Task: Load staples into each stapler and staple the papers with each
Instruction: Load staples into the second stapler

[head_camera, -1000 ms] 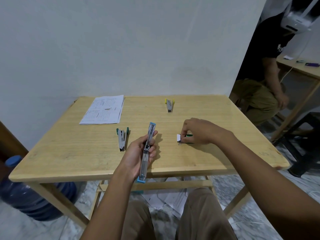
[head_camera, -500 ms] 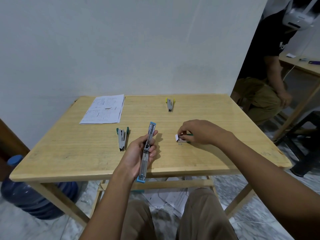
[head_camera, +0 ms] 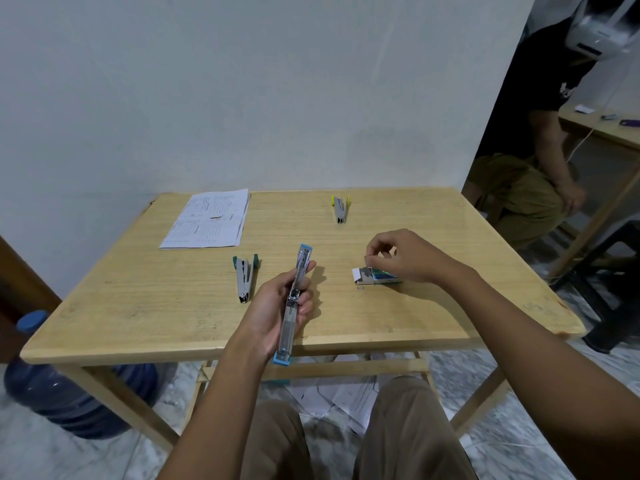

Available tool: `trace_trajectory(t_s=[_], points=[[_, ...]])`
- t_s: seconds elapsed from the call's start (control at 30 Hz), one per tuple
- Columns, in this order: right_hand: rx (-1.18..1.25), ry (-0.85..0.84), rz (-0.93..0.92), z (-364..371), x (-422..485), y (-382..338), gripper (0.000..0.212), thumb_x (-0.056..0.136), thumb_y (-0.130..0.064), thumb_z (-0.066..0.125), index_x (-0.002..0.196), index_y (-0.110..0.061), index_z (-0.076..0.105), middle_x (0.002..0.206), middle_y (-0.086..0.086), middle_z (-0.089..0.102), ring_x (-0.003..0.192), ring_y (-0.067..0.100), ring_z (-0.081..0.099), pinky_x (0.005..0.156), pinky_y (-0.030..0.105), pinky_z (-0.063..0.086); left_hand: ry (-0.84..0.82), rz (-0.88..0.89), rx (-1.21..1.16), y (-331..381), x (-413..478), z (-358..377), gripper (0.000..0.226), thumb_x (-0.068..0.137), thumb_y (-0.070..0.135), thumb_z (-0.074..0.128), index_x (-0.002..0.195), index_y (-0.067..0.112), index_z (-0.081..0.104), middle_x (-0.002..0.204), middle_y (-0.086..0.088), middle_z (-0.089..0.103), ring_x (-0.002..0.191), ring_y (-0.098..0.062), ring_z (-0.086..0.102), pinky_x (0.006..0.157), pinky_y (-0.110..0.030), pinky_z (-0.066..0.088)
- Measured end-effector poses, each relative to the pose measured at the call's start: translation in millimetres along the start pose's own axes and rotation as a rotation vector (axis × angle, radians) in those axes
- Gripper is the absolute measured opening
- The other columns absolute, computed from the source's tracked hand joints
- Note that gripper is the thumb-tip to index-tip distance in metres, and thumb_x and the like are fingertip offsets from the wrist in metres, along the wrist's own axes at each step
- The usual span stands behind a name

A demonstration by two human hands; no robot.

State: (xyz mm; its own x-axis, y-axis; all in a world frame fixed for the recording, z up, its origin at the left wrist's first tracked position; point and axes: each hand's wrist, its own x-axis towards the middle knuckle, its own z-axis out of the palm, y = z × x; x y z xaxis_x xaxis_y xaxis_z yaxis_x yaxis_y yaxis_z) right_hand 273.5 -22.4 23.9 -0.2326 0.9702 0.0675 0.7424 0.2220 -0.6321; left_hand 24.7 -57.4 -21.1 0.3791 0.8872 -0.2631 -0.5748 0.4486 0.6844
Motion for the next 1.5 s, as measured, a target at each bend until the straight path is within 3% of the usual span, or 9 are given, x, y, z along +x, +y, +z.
trace_trajectory(t_s=[0.3, 0.4, 0.47, 0.57, 0.63, 0.9, 1.07, 1.2, 1.5], points=[[0.442, 0.175, -0.022, 8.9, -9.3, -14.9, 0.005, 0.086, -0.015, 0.071, 0.080, -0.015, 0.072, 0.091, 0.012, 0.075, 0.078, 0.011, 0.062, 0.073, 0.027, 0.050, -0.021, -0.013, -0.013, 0.4, 1.2, 0.5, 0.035, 0.099, 0.019, 0.044, 0.128, 0.005, 0.055, 0.065, 0.002, 0.049, 0.050, -0.009, 0.038, 0.046, -0.021, 0.032], [0.539, 0.131, -0.098, 25.0, -12.5, -39.8, 0.006, 0.087, -0.011, 0.071, 0.081, -0.012, 0.071, 0.086, 0.011, 0.074, 0.071, 0.006, 0.060, 0.065, 0.023, 0.050, -0.033, -0.020, -0.023, 0.6, 1.6, 0.4, 0.034, 0.098, 0.019, 0.045, 0.127, 0.004, 0.057, 0.068, 0.001, 0.048, 0.053, -0.010, 0.037, 0.047, -0.021, 0.033], [0.566, 0.104, -0.148, 39.4, -14.0, -53.0, 0.007, 0.087, -0.008, 0.071, 0.081, -0.012, 0.071, 0.079, 0.001, 0.072, 0.064, 0.000, 0.057, 0.060, 0.018, 0.046, -0.058, -0.031, -0.023, 0.8, 1.2, 1.1, 0.027, 0.098, 0.019, 0.046, 0.114, 0.004, 0.061, 0.067, -0.001, 0.047, 0.055, -0.011, 0.036, 0.048, -0.022, 0.034], [0.529, 0.096, -0.171, 63.2, -10.9, -59.8, 0.008, 0.084, -0.020, 0.074, 0.079, -0.027, 0.073, 0.082, -0.005, 0.069, 0.072, 0.005, 0.055, 0.068, 0.027, 0.045, -0.064, -0.032, 0.021, 1.2, 0.4, -0.4, 0.025, 0.095, 0.023, 0.049, 0.078, 0.008, 0.059, 0.064, -0.005, 0.041, 0.055, -0.014, 0.034, 0.051, -0.023, 0.032], [0.536, 0.128, -0.164, 73.8, -9.4, -60.6, 0.008, 0.081, -0.027, 0.075, 0.076, -0.034, 0.072, 0.088, -0.007, 0.069, 0.077, 0.010, 0.054, 0.071, 0.029, 0.044, -0.074, -0.042, 0.030, 0.4, 1.0, -3.9, 0.029, 0.094, 0.024, 0.052, 0.070, 0.009, 0.059, 0.063, -0.006, 0.039, 0.055, -0.015, 0.033, 0.057, -0.025, 0.029], [0.487, 0.159, -0.131, 81.5, -5.5, -57.5, 0.003, 0.078, -0.038, 0.074, 0.076, -0.041, 0.072, 0.089, -0.016, 0.067, 0.083, 0.018, 0.055, 0.079, 0.036, 0.047, -0.132, -0.061, 0.002, -0.5, 5.0, -7.4, 0.027, 0.096, 0.025, 0.050, 0.076, 0.009, 0.058, 0.061, -0.005, 0.040, 0.054, -0.015, 0.034, 0.056, -0.025, 0.029], [0.520, 0.156, -0.126, 80.5, -2.0, -53.8, 0.020, 0.083, -0.024, 0.076, 0.074, -0.042, 0.073, 0.088, -0.013, 0.068, 0.084, 0.026, 0.058, 0.080, 0.035, 0.048, -0.132, -0.059, -0.001, -0.6, 5.9, -8.2, 0.035, 0.097, 0.026, 0.047, 0.068, 0.010, 0.058, 0.062, -0.006, 0.038, 0.055, -0.015, 0.033, 0.055, -0.024, 0.031], [0.524, 0.149, -0.121, 81.5, -0.5, -53.3, 0.016, 0.083, -0.022, 0.076, 0.076, -0.036, 0.073, 0.089, -0.012, 0.068, 0.082, 0.016, 0.056, 0.079, 0.032, 0.047, -0.128, -0.062, -0.002, -0.8, 6.7, -8.8, 0.036, 0.098, 0.025, 0.046, 0.068, 0.010, 0.060, 0.062, -0.006, 0.038, 0.057, -0.015, 0.032, 0.054, -0.024, 0.032], [0.510, 0.152, -0.115, 83.8, 1.7, -54.5, 0.014, 0.085, -0.022, 0.075, 0.079, -0.036, 0.073, 0.090, -0.012, 0.069, 0.092, 0.031, 0.060, 0.084, 0.036, 0.050, -0.136, -0.066, 0.005, -0.5, 7.1, -10.3, 0.031, 0.095, 0.026, 0.051, 0.070, 0.010, 0.059, 0.063, -0.005, 0.040, 0.056, -0.015, 0.034, 0.056, -0.024, 0.030]])
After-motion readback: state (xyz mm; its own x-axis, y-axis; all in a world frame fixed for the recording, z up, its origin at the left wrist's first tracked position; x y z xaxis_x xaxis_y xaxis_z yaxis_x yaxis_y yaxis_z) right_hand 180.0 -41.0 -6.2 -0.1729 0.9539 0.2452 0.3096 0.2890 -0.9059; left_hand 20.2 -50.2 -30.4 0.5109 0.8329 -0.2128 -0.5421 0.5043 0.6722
